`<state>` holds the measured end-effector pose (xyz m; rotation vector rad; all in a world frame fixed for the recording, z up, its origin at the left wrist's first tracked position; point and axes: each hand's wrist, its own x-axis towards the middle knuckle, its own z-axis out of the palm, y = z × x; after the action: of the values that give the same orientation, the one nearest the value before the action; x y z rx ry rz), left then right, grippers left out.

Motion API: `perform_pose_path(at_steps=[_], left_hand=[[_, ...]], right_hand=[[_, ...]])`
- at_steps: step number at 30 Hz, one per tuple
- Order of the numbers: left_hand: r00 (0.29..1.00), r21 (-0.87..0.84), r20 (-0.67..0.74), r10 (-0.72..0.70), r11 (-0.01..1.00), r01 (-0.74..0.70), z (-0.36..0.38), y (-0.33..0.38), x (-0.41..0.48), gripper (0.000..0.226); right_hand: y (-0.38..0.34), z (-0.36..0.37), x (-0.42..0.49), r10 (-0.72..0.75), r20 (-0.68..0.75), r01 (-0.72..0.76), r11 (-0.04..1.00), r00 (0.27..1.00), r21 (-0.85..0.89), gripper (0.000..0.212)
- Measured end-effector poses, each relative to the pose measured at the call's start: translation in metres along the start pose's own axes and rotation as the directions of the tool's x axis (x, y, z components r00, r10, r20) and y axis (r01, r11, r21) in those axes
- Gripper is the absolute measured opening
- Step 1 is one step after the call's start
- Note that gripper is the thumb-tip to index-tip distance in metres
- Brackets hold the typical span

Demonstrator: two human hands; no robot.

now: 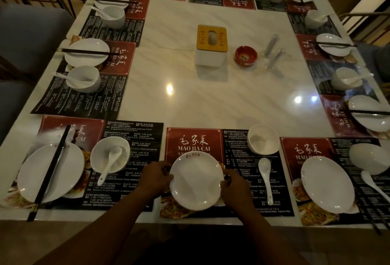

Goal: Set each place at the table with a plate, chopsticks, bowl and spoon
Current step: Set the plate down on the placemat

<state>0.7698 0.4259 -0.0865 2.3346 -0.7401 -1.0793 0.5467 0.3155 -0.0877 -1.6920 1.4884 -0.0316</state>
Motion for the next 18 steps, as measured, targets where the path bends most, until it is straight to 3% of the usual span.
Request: perform_pose_path(at_steps=[7, 13, 18], left_hand=[[0.999, -0.044, -0.010, 0.034, 0.998, -0.034, 0.0020, -0.0019, 0.0027, 0.035], [1.000, -0.019, 0.010, 0.026, 0.999, -0.026, 0.0012, -0.0017, 0.0076, 0.037], [0.999, 0.012, 0.004, 0.040, 0.999, -0.040, 0.0011, -0.0039, 0.0065, 0.033]], right_hand=[[-0.0021, -0.0009, -0.0022, 0.043, 0.032, -0.041, 0.998, 0.999, -0.048, 0.029], [0.0009, -0.0011, 0.0014, 0.033, -0.026, -0.035, 0.996, 0.999, -0.087, 0.003], [0.0023, -0.0013, 0.0043, 0.019, -0.037, -0.022, 0.994, 0.999, -0.104, 0.004]])
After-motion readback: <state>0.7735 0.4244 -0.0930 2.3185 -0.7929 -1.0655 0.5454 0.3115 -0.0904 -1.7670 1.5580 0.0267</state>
